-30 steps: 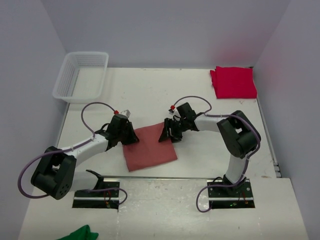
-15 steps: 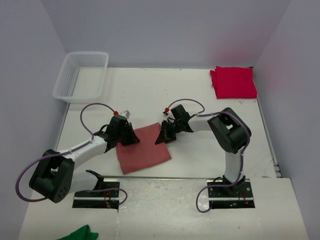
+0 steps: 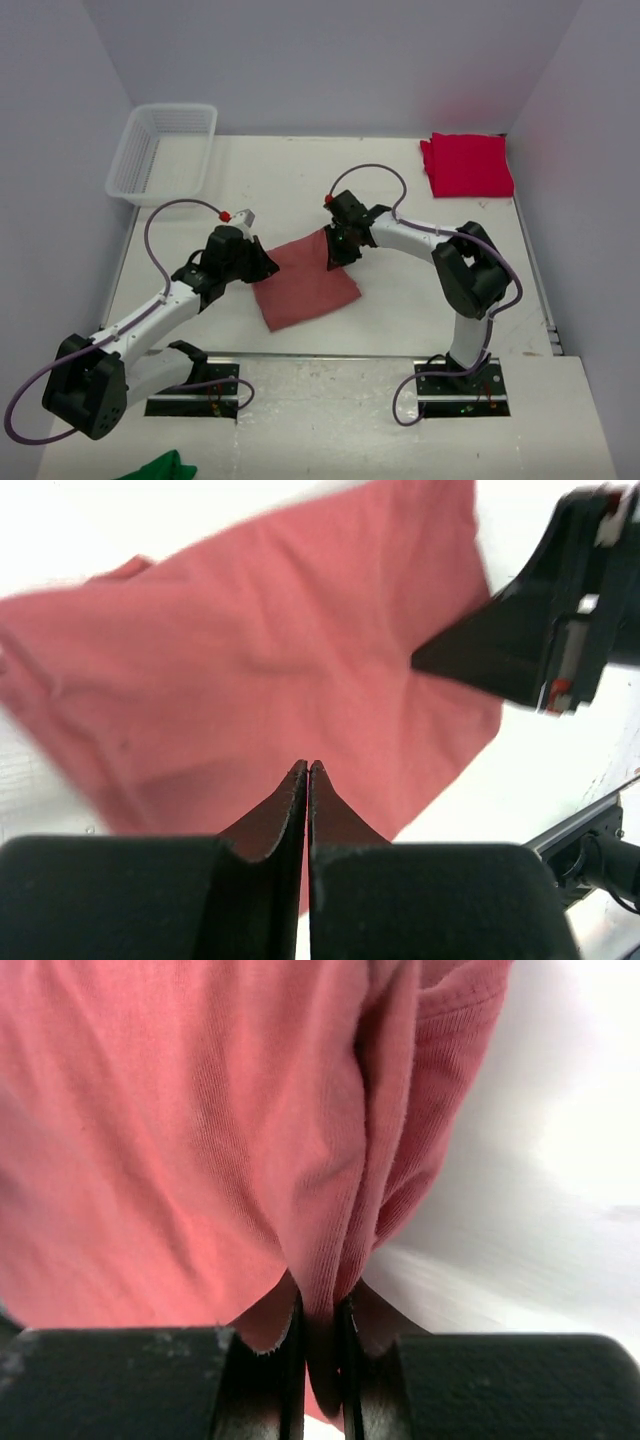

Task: Fold and stack the t-shirts
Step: Put the neatly folded tshirt into the corner of the board with the right arm

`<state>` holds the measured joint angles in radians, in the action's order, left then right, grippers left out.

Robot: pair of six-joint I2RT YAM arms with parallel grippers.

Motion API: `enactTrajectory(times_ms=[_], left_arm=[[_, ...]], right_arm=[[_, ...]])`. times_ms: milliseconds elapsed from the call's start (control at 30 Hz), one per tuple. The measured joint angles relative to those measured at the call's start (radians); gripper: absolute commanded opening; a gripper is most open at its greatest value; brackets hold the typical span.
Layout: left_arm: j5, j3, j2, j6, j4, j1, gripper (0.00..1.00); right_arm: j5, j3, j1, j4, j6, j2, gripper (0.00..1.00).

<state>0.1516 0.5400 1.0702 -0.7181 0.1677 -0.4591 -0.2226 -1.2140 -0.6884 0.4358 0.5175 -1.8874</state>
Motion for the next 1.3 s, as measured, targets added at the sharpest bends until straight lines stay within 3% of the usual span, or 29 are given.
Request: enactTrajectory(times_ms=[333, 700, 1300], left_arm=[[0.011, 0.006, -0.01, 0.005, 0.015, 0.0, 0.01], [0.057, -0.008, -0.009, 0.008, 0.014, -0.004, 0.02], [0.126, -0.061, 0.057, 0.032, -0.018, -0.015, 0.02]], right_arm=[[0.397, -0.269, 0.014, 0.249, -0.17, -0.004, 0.0], [0.713, -0.52, 0.143, 0.354, -0.274, -0.19, 0.0], [1.017, -1.056, 0.362, 0.381, -0.502, -0.413, 0.0]])
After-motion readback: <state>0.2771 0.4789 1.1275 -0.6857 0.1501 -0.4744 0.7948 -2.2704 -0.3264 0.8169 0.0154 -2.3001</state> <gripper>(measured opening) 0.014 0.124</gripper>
